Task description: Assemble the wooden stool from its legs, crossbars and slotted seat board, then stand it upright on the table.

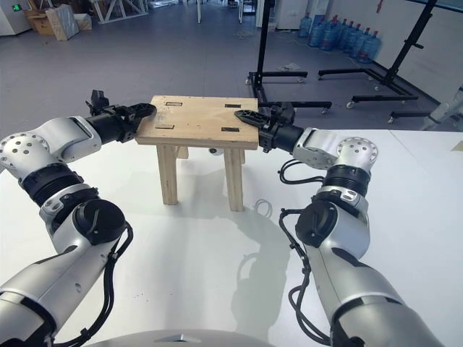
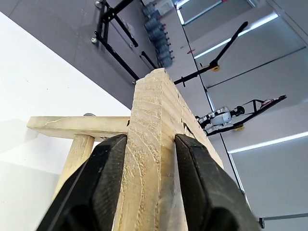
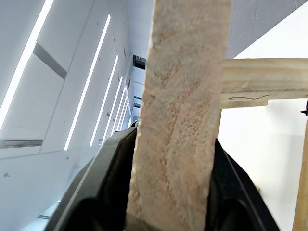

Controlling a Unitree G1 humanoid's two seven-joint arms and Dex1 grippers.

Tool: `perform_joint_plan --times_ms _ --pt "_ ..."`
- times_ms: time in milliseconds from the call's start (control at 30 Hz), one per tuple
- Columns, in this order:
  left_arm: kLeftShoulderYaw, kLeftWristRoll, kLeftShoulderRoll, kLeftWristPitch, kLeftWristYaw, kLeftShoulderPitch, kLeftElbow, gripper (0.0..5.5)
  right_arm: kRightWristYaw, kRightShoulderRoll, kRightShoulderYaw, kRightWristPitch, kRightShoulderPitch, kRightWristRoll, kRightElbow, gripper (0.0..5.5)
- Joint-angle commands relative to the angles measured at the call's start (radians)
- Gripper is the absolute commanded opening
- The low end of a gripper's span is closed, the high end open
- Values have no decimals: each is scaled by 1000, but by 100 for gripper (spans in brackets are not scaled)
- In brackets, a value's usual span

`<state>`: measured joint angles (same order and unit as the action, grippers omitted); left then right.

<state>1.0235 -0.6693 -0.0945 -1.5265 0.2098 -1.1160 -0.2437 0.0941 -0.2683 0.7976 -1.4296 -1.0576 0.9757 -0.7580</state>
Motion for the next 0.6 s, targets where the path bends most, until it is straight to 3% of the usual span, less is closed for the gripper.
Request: perform_joint_plan --times_ms 33,233,567,600 --pt "-25 -11 136 -49 -2 -48 -57 148 -80 80 -81 68 98 -110 -40 214" --pt "9 -25 150 -27 -14 -60 -93 146 -52 87 -95 104 82 -68 -24 333" --pt "30 -98 -41 89 -91 -121 -161 342 -55 -31 -49 114 -30 -11 15 536" --pt "32 -100 -61 94 -88 -111 -156 342 -50 -53 -52 125 -42 -17 9 536"
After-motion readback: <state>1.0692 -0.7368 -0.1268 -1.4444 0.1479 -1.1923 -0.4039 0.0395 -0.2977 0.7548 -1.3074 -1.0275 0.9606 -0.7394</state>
